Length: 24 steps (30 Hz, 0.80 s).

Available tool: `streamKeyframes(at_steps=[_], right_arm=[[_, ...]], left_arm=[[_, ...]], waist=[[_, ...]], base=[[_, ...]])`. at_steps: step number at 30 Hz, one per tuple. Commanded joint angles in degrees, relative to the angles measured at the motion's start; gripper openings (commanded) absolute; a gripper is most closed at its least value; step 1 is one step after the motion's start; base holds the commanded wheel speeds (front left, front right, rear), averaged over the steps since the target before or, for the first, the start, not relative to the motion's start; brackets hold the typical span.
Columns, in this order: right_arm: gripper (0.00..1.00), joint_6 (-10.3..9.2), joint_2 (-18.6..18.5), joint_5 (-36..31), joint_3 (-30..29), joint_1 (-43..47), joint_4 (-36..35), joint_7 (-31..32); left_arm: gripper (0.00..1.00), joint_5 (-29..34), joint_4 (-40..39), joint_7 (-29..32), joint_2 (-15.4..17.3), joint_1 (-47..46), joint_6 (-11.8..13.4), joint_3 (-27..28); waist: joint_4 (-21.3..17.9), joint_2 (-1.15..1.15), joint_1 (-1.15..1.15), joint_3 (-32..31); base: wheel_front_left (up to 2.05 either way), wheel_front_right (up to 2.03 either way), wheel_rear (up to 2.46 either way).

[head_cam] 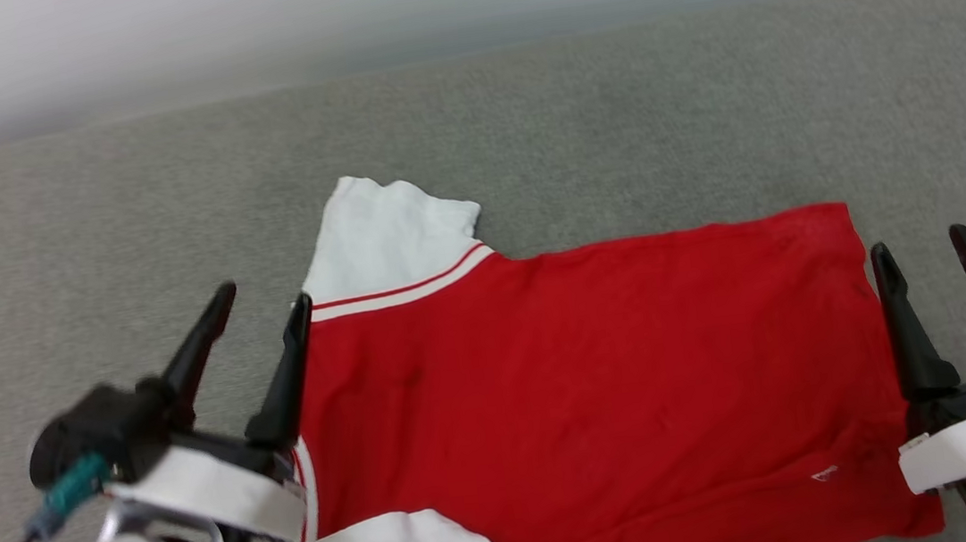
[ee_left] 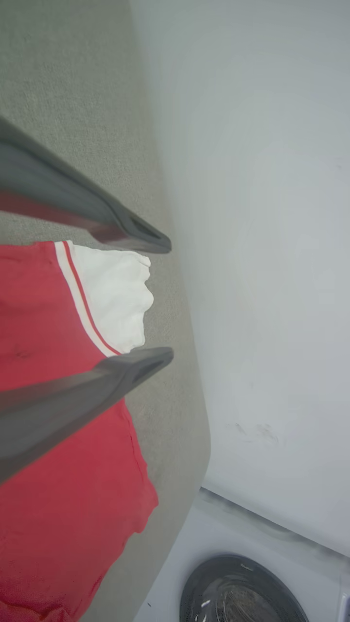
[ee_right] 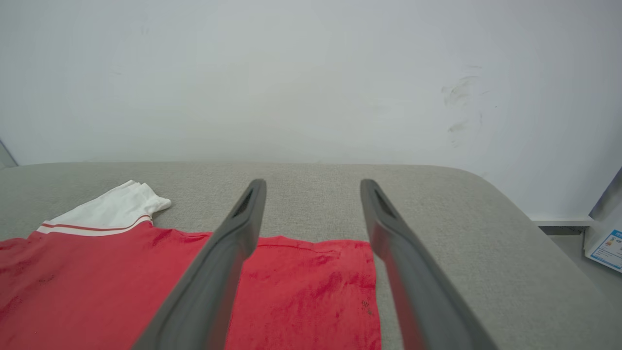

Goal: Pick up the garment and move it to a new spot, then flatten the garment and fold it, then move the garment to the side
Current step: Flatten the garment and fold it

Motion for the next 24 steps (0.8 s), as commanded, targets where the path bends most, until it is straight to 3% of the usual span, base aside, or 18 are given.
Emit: streamKeyframes(at_steps=[1, 7, 13, 18, 24], right_arm=[[1.0, -0.02, 0.4, 0.0, 0.3, -1.2, 0.2, -0.6], [1.0, -0.02, 1.7, 0.5, 3.5, -4.6, 1.3, -2.2], [1.0, -0.02, 3.7, 1.1, 5.5, -7.6, 2.8, -4.5], [1.0, -0.02, 4.7, 1.4, 7.0, -9.1, 5.2, -5.9], [1.0, -0.02, 5.5, 2.0, 7.8, -10.1, 7.8, -7.3]], left_arm=[[1.0, 0.0, 0.8, 1.2, 0.8, -2.4, -0.8, 0.0], [1.0, -1.1, 4.9, 10.0, 5.1, -15.6, -6.5, 0.4], [1.0, -5.9, 9.9, 28.0, 8.7, -28.8, -10.6, -1.5], [1.0, -9.8, 16.8, 43.6, 11.2, -37.6, -11.9, -3.7], [1.0, -13.3, 23.3, 59.0, 12.8, -43.5, -10.5, -5.2]], waist=[[-2.1, 0.0, 0.0, 2.3], [-7.0, 0.0, 0.0, 7.3], [-11.1, 0.0, 0.0, 11.7], [-13.9, 0.0, 0.0, 14.6], [-16.0, 0.0, 0.0, 17.2]], base=[[0.0, 0.0, 0.0], [0.0, 0.0, 0.0], [0.0, 0.0, 0.0], [0.0, 0.0, 0.0], [0.0, 0.0, 0.0]])
